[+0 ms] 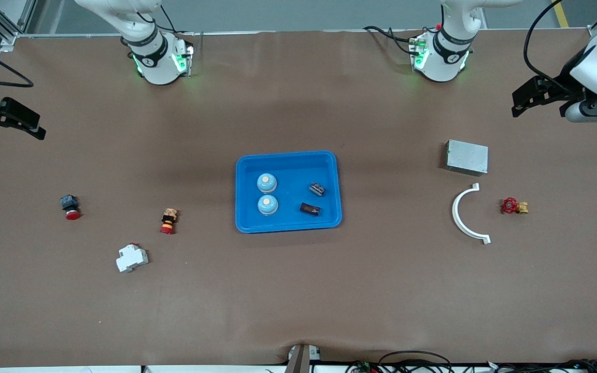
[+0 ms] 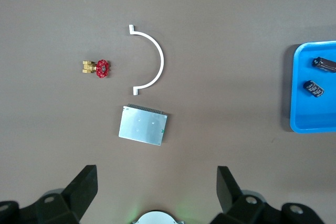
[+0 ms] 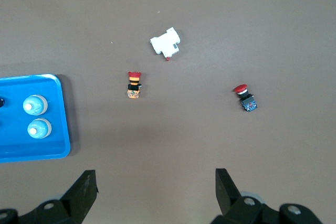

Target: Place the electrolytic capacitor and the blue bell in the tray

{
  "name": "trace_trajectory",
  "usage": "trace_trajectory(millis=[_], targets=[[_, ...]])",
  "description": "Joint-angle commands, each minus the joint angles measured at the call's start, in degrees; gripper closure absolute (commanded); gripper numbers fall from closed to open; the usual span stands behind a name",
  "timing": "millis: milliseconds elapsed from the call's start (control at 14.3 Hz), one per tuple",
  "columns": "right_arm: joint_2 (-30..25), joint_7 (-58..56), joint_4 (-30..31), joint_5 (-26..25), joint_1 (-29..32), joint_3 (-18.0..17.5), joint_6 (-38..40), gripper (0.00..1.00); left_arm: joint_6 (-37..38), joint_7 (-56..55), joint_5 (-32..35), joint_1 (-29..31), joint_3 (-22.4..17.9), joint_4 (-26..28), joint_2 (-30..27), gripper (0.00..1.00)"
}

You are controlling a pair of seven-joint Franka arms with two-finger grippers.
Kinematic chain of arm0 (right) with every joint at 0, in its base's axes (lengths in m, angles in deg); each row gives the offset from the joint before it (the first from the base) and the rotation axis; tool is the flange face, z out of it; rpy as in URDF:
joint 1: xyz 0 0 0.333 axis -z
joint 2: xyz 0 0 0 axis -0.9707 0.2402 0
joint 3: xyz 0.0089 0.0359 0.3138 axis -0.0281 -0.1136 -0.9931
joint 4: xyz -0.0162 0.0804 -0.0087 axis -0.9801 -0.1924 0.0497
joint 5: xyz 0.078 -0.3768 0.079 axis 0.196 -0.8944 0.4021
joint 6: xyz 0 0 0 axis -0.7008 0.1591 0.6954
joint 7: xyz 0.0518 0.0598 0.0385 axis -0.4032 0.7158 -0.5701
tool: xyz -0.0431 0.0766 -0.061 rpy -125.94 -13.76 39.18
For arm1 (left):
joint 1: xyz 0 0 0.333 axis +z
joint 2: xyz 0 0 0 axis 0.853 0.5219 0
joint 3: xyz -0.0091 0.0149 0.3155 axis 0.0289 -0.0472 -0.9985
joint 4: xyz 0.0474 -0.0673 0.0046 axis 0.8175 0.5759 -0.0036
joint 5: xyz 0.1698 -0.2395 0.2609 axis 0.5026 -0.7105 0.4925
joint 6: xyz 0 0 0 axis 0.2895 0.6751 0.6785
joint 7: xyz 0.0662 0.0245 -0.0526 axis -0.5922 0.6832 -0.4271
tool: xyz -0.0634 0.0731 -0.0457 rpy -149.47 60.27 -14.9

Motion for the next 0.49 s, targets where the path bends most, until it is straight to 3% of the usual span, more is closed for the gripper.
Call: trace_trajectory(millis=[0,420], targets=[[-1.33,0.90,0.74,1.16,0.75,-0.49,-0.06,0.00,0.32,-0.09,-0.24,0.17,0.19,-0.37,0.16,0.00],[-1.24,-0.84,0.65,1.16,0.84,-0.58,-0.06,0.00,0.32,-0.27,-0.24,0.00,0.19,-0.37,0.25,0.00]])
